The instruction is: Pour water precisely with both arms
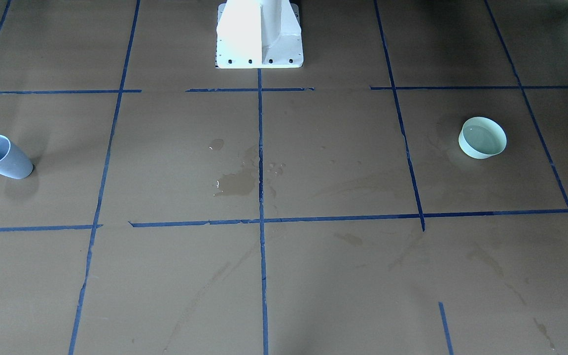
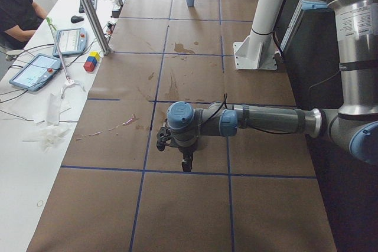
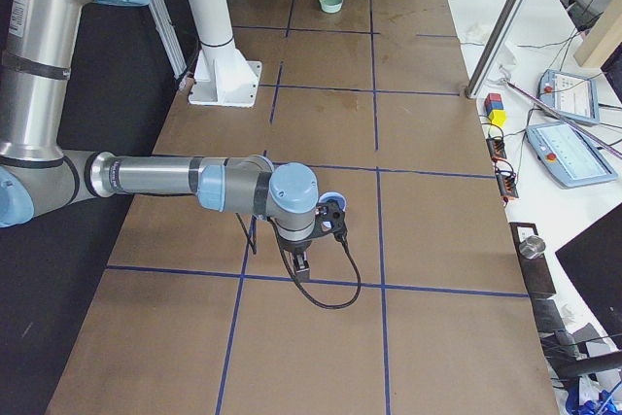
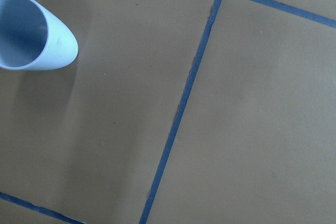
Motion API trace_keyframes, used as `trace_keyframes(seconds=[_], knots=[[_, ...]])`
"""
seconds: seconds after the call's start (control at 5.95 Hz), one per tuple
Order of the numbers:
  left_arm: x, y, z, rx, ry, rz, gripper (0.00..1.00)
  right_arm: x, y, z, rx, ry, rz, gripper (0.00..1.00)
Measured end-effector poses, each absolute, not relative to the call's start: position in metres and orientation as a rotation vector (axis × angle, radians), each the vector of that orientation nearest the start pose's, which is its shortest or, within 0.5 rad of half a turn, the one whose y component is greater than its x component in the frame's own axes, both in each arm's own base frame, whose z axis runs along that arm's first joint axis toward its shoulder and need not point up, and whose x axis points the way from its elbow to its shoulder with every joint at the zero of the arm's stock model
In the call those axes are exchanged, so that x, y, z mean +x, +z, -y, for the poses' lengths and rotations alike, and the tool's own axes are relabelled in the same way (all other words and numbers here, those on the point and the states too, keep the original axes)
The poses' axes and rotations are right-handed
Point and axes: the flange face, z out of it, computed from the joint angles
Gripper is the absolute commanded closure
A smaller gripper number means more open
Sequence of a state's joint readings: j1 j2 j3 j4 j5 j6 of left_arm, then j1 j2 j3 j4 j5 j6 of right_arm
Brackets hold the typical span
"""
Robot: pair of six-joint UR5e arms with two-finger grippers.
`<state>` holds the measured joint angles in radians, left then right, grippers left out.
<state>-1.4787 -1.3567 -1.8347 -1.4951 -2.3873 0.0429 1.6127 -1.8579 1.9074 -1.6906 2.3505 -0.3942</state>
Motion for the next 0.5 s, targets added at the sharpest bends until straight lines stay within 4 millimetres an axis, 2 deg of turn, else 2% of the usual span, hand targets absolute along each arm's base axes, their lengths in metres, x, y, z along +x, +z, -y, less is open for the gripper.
trace_keyframes(seconds=[0.5], knots=[[-0.024,0.6259,0.4049,-0.037,0.117,-0.812,0.0,0.0776,0.6277,0.3623,0.102,-0.308,0.778,0.0]])
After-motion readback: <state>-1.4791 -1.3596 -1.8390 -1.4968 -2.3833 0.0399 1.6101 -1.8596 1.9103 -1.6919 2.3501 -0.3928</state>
